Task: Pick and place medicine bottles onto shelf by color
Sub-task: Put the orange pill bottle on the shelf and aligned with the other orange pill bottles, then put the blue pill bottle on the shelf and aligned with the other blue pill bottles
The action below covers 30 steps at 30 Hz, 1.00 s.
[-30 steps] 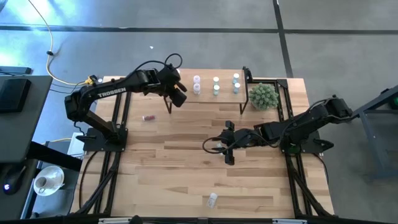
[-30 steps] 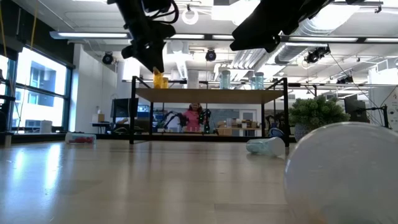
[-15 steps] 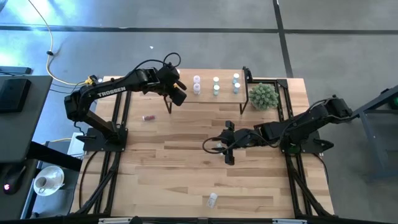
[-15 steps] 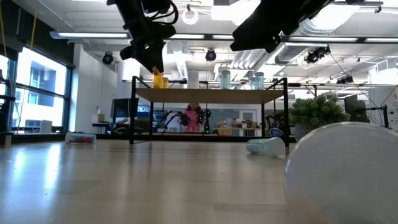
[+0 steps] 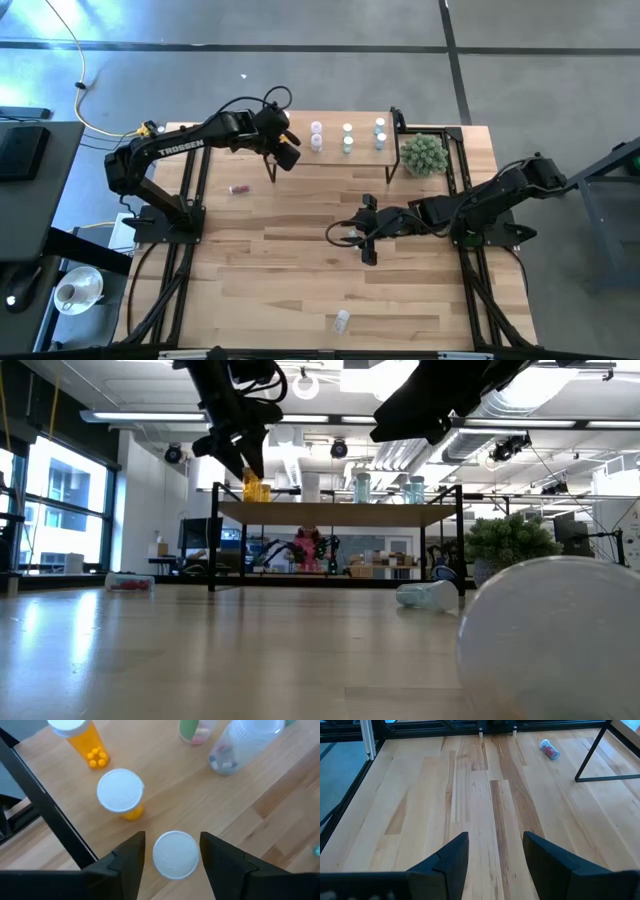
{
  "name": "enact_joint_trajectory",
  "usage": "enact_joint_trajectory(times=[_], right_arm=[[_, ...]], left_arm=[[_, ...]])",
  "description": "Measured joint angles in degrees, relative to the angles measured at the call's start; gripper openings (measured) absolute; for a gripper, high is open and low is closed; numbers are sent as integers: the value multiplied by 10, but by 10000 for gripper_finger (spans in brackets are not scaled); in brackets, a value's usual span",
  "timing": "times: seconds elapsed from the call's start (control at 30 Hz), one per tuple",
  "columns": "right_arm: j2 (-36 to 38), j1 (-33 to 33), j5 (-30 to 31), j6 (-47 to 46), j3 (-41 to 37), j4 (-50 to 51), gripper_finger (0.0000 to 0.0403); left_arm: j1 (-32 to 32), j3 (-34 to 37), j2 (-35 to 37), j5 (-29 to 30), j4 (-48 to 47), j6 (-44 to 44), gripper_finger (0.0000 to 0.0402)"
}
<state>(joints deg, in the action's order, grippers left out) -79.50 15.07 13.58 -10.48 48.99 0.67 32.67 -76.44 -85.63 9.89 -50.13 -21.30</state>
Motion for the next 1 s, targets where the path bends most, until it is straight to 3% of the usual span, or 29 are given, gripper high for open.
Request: enact_joint_trajectory(times=[0.43,0.8,1.0], right_arm=[[0,0,0,-3,0,8,179],[0,0,0,-34,0,36,179],[0,0,0,-51,0,54,179]], left_arm=[[0,-85,1,-63,-10,10,198],[-7,-116,11,-62,-118,19,198],[-55,-94,33,-22,-164,26,198]])
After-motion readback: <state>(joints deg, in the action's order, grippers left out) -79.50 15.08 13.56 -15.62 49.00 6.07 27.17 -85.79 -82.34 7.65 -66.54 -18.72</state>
